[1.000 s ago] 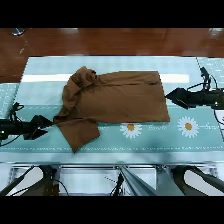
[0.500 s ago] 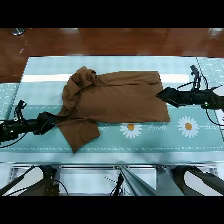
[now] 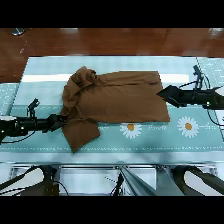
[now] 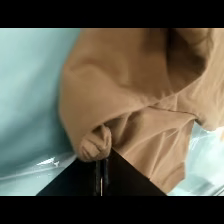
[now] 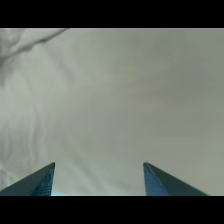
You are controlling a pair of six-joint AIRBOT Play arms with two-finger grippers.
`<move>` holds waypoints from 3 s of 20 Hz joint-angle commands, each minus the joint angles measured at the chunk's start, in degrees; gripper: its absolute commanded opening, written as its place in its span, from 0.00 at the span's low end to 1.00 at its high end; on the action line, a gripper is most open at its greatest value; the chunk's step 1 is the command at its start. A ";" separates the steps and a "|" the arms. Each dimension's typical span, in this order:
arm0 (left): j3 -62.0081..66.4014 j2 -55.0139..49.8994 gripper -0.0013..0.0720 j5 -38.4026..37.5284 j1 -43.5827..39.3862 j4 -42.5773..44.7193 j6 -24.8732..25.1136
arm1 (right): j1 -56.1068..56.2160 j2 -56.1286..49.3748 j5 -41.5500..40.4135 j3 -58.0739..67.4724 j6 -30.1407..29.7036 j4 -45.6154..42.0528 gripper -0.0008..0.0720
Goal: Fold the shirts.
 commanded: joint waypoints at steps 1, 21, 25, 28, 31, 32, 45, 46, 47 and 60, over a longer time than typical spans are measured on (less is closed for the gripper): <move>1.66 -0.37 0.05 -2.69 -0.92 -1.09 0.57 | -8.46 0.02 5.16 -0.02 1.29 -8.09 0.88; 2.25 -0.37 0.05 -3.26 -0.94 -1.16 0.24 | -0.81 -11.45 -3.04 -3.78 9.01 -9.29 0.70; 2.67 -0.33 0.05 -1.97 -0.92 -3.91 1.29 | 1.79 -11.56 -2.14 0.63 7.34 -10.08 0.06; 9.40 1.57 0.04 -5.20 -0.94 -16.06 1.97 | 1.68 -10.75 5.81 13.46 6.40 -10.58 0.06; 23.15 6.69 0.04 -2.64 -0.96 -27.65 -2.25 | 1.68 -9.49 9.29 38.40 8.68 -11.15 0.06; 28.55 8.39 0.04 -1.51 -0.94 -28.76 -3.23 | 1.68 -9.49 9.44 47.45 10.36 -13.27 0.06; 69.11 39.06 0.04 4.04 3.72 14.38 -20.13 | 1.75 23.34 22.73 69.88 14.78 -32.39 0.06; 69.11 41.62 0.04 3.76 3.69 17.81 -20.96 | 1.75 25.81 24.06 68.85 15.43 -33.79 0.06; 69.11 44.17 0.04 3.06 3.61 21.70 -22.10 | 1.75 27.78 25.77 68.17 16.65 -35.50 0.06; 39.85 40.17 0.04 0.85 -5.57 22.34 -24.17 | 1.75 27.89 24.83 42.10 18.29 -36.09 0.06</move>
